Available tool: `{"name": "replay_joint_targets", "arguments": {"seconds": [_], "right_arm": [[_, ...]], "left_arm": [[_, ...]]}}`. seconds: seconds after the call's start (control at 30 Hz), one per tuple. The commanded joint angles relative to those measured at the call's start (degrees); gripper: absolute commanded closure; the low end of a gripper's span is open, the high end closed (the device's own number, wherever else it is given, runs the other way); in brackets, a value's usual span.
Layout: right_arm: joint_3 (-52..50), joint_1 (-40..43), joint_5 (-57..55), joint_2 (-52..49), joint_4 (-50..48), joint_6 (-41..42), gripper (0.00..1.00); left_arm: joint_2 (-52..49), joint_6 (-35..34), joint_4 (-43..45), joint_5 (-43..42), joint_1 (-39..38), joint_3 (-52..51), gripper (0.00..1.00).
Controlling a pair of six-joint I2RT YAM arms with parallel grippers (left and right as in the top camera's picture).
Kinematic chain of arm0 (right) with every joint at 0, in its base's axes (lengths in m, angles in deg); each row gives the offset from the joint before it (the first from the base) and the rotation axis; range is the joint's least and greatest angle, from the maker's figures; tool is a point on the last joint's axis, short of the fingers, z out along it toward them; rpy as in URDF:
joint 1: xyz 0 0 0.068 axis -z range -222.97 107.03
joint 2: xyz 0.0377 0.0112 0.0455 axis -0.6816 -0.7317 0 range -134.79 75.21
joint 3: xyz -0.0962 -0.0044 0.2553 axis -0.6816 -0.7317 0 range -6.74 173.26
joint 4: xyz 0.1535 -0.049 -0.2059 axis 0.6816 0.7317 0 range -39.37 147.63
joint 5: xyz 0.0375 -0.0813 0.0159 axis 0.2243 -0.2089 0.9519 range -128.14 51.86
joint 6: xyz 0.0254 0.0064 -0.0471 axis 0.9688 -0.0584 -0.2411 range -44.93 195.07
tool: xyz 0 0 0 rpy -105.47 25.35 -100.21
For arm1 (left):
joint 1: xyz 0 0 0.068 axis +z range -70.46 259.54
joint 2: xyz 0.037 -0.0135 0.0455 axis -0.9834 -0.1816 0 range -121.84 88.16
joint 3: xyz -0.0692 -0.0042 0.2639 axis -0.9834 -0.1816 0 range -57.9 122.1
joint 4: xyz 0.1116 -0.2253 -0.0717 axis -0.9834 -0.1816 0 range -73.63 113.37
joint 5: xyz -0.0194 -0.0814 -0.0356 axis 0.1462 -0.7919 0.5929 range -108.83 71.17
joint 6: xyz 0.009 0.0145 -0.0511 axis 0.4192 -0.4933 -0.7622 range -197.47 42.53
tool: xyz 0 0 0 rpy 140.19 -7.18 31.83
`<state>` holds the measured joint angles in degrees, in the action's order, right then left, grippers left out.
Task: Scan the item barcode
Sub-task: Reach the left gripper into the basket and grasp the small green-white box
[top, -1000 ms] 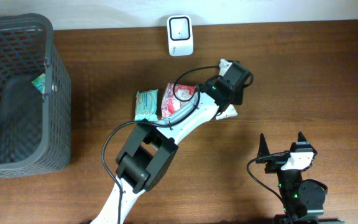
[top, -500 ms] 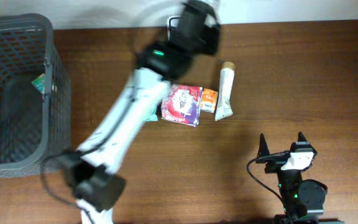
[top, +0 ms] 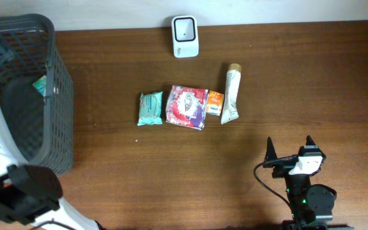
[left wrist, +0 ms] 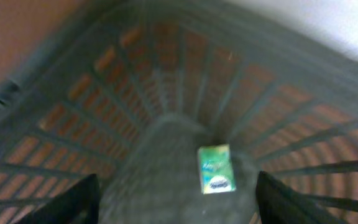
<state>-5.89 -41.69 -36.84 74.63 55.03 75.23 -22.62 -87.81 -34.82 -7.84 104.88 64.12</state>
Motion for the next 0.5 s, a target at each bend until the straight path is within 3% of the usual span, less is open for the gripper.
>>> {"name": "replay_joint_targets", "arguments": {"seconds": [0.0, 0.2, 0.47], "right_arm": [[-0.5, -0.5, -0.7, 0.4, 0.0, 0.1, 0.01], [-0.5, -0.5, -0.7, 0.4, 0.0, 0.1, 0.02], [-0.5, -0.5, -0.7, 0.4, 0.0, 0.1, 0.01]], "left_arm": [[-6.3, -2.3, -3.0, -5.5, 2.7, 0.0, 0.28], [-16.3, -2.4, -3.8, -15.9, 2.8, 0.0, 0.27], [-24.0, -2.4, -2.4, -16.4, 2.9, -0.1, 0.30]]}}
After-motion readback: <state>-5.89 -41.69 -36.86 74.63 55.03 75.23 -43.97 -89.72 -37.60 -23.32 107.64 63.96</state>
